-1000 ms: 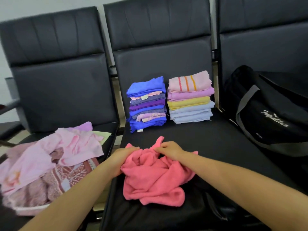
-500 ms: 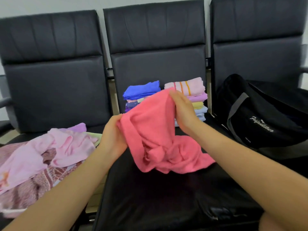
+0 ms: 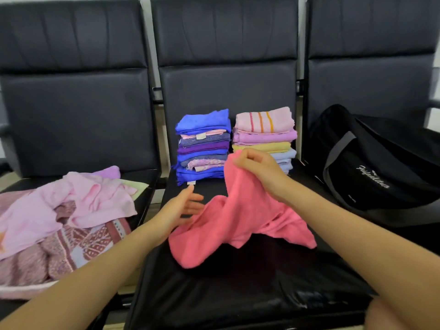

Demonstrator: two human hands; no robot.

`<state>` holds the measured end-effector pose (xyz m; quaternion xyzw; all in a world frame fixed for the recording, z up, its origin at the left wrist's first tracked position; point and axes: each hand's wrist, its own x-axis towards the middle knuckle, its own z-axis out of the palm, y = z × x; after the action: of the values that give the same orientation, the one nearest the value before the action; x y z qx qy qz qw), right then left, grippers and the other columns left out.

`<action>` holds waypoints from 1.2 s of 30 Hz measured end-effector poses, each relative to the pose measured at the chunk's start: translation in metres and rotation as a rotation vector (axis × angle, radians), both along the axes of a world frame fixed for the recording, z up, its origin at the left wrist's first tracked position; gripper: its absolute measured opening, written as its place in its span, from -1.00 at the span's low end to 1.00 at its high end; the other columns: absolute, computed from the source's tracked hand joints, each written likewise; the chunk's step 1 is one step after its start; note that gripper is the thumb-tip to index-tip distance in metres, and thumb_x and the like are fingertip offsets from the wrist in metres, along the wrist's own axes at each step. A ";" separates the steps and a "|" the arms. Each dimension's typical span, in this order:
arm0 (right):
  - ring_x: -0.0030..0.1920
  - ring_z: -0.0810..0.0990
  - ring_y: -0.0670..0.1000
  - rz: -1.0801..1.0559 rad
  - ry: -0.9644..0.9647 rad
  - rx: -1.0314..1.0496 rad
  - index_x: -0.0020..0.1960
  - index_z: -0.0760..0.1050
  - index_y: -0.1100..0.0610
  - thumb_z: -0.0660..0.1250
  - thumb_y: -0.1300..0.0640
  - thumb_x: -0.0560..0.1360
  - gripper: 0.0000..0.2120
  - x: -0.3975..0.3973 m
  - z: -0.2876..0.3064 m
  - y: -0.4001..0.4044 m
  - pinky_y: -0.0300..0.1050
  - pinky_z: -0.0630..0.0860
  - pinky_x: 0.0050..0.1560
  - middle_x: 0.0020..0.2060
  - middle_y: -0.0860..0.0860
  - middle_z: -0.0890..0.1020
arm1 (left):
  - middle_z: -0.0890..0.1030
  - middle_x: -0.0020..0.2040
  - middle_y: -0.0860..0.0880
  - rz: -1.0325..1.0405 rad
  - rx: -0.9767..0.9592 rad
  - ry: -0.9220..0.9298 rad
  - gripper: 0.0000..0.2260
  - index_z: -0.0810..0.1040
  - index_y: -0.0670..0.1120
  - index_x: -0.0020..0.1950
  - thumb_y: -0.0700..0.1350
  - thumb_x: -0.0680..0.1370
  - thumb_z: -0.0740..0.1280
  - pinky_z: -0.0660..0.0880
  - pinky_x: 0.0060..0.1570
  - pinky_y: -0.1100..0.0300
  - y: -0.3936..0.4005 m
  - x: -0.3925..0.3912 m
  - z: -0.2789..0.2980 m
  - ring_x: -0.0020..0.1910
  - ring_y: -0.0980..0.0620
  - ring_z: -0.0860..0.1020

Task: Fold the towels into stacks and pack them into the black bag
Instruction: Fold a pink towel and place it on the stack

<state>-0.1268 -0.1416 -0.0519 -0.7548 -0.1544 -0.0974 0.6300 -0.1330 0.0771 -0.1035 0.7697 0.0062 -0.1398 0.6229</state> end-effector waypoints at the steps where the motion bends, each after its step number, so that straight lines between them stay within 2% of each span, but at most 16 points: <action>1: -0.25 0.45 -0.28 0.043 0.007 0.013 -0.25 0.40 0.12 0.37 0.28 0.48 -0.80 -0.002 0.001 0.001 -0.39 0.33 -0.14 -0.32 -0.22 0.51 | 0.63 0.05 -0.08 0.022 -0.058 -0.022 -0.59 0.55 -0.06 0.13 0.15 0.64 0.03 0.44 0.15 0.09 -0.006 0.000 0.002 0.06 0.00 0.57; 4: -0.18 0.54 -0.20 0.131 0.027 0.028 -0.07 0.49 0.05 0.38 0.27 0.44 -0.84 -0.003 0.000 0.004 -0.34 0.44 -0.10 -0.19 -0.13 0.59 | 0.63 0.07 -0.07 0.041 -0.215 -0.063 -0.61 0.54 -0.05 0.15 0.14 0.64 0.03 0.45 0.16 0.09 -0.026 -0.001 0.008 0.09 0.01 0.57; 7: -0.29 0.56 -0.23 0.162 0.039 -0.023 0.11 0.44 0.10 0.31 0.38 0.52 -0.75 -0.011 0.004 0.007 -0.36 0.48 -0.21 -0.22 -0.05 0.59 | 0.65 0.07 -0.11 0.060 -0.322 -0.051 -0.58 0.56 -0.11 0.19 0.13 0.65 0.05 0.49 0.08 0.10 -0.042 -0.002 0.008 0.04 -0.02 0.59; 10: -0.37 0.55 -0.20 0.154 0.062 -0.100 0.03 0.39 0.08 0.34 0.35 0.51 -0.77 -0.013 0.002 0.006 -0.34 0.46 -0.30 -0.31 -0.08 0.61 | 0.64 -0.03 -0.11 0.063 -0.421 -0.008 -0.59 0.55 -0.18 0.15 0.10 0.64 0.10 0.51 -0.05 0.13 -0.051 0.000 0.012 -0.08 -0.01 0.59; 13: -0.33 0.57 -0.10 0.136 0.103 -0.110 0.02 0.36 0.10 0.39 0.34 0.48 -0.73 -0.013 -0.001 0.003 -0.27 0.47 -0.27 -0.31 -0.07 0.64 | 0.66 0.05 -0.15 0.038 -0.576 0.106 -0.56 0.55 -0.24 0.23 0.09 0.62 0.15 0.53 0.06 0.07 -0.052 0.004 0.018 -0.01 -0.04 0.63; 15: -0.26 0.54 0.00 0.098 0.109 -0.138 0.01 0.34 0.06 0.43 0.31 0.45 -0.69 -0.011 -0.005 0.001 -0.12 0.46 -0.17 -0.22 0.05 0.62 | 0.66 0.10 -0.18 -0.025 -0.555 0.143 -0.55 0.57 -0.18 0.24 0.13 0.62 0.15 0.54 0.07 0.09 -0.051 0.005 0.019 0.04 -0.05 0.64; 17: -0.25 0.48 0.01 0.049 0.099 -0.224 0.02 0.33 0.04 0.47 0.25 0.42 -0.65 -0.010 -0.009 0.000 -0.10 0.41 -0.16 -0.21 0.10 0.57 | 0.66 0.09 -0.17 -0.082 -0.501 0.167 -0.57 0.60 -0.16 0.21 0.14 0.62 0.15 0.57 -0.01 0.14 -0.052 0.004 0.018 0.01 -0.02 0.65; 19: -0.25 0.47 0.01 0.052 0.113 -0.269 0.07 0.34 0.06 0.49 0.20 0.41 -0.62 -0.009 -0.013 -0.001 -0.11 0.39 -0.15 -0.22 0.09 0.56 | 0.66 0.10 -0.15 -0.092 -0.477 0.156 -0.65 0.58 -0.15 0.22 0.04 0.63 0.17 0.59 -0.06 0.19 -0.052 0.002 0.015 0.00 0.01 0.65; 21: -0.25 0.51 -0.03 0.053 0.176 -0.258 0.13 0.39 0.08 0.50 0.16 0.41 -0.62 -0.008 -0.016 -0.001 -0.13 0.41 -0.14 -0.26 0.02 0.58 | 0.65 0.13 -0.17 -0.051 -0.470 0.114 -0.69 0.57 -0.18 0.23 -0.04 0.64 0.19 0.56 0.08 0.15 -0.050 0.003 0.012 0.07 -0.01 0.62; 23: -0.19 0.56 -0.06 0.044 0.252 -0.217 0.11 0.50 0.08 0.49 0.09 0.42 -0.69 -0.007 -0.018 -0.002 -0.15 0.47 -0.04 -0.22 -0.03 0.61 | 0.61 0.18 -0.21 0.001 -0.457 0.038 -0.69 0.56 -0.21 0.22 -0.03 0.62 0.22 0.47 0.26 0.02 -0.045 0.006 0.007 0.15 -0.05 0.59; 25: -0.10 0.58 -0.10 0.105 0.306 -0.207 -0.04 0.60 0.05 0.46 0.03 0.45 -0.86 -0.006 -0.021 -0.003 -0.15 0.49 0.07 -0.16 -0.06 0.64 | 0.61 0.17 -0.22 0.076 -0.439 -0.028 -0.69 0.58 -0.22 0.19 -0.04 0.62 0.22 0.48 0.23 0.02 -0.042 0.008 0.005 0.16 -0.06 0.59; 27: -0.17 0.54 -0.15 0.139 0.311 -0.371 -0.17 0.60 0.04 0.44 0.02 0.46 -0.90 -0.009 -0.021 -0.005 -0.26 0.44 -0.09 -0.22 -0.11 0.61 | 0.66 0.06 -0.16 0.130 -0.434 -0.065 -0.74 0.60 -0.19 0.13 -0.06 0.62 0.22 0.58 -0.03 0.18 -0.038 0.009 0.003 0.02 0.00 0.63; 29: -0.22 0.50 -0.11 0.107 0.240 -0.651 -0.18 0.57 0.10 0.46 0.03 0.45 -0.85 -0.008 -0.023 -0.008 -0.23 0.36 -0.22 -0.27 -0.07 0.57 | 0.66 -0.13 -0.09 0.170 -0.429 -0.109 -0.80 0.60 -0.14 0.00 -0.11 0.63 0.21 0.57 -0.27 0.30 -0.036 0.010 0.004 -0.19 0.08 0.62; 31: -0.23 0.48 -0.08 0.097 0.195 -0.792 -0.18 0.56 0.15 0.50 0.01 0.40 -0.78 -0.008 -0.027 -0.008 -0.19 0.35 -0.24 -0.29 -0.04 0.55 | 0.64 -0.15 -0.08 0.195 -0.402 -0.136 -0.80 0.59 -0.13 -0.05 -0.14 0.63 0.19 0.53 -0.22 0.25 -0.032 0.013 0.005 -0.20 0.08 0.60; 33: -0.22 0.50 -0.10 0.140 0.245 -0.685 -0.11 0.60 0.23 0.53 -0.01 0.37 -0.70 -0.012 -0.028 -0.009 -0.20 0.39 -0.18 -0.26 -0.01 0.59 | 0.62 -0.09 -0.10 0.212 -0.364 -0.175 -0.79 0.59 -0.13 -0.06 -0.15 0.63 0.18 0.49 -0.10 0.18 -0.028 0.014 0.007 -0.12 0.04 0.56; 36: -0.14 0.55 -0.07 0.202 0.312 -0.331 -0.06 0.58 0.32 0.50 0.04 0.41 -0.66 -0.018 -0.022 -0.010 -0.13 0.47 -0.04 -0.17 0.08 0.64 | 0.62 -0.08 -0.05 0.271 -0.244 -0.236 -0.78 0.60 -0.06 -0.12 -0.13 0.62 0.19 0.44 -0.01 0.12 -0.019 0.024 0.001 -0.08 0.03 0.53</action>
<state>-0.1450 -0.1511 -0.0740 -0.8345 -0.1438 0.1103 0.5204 -0.1094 0.0576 -0.1022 0.6917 0.0195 0.0365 0.7210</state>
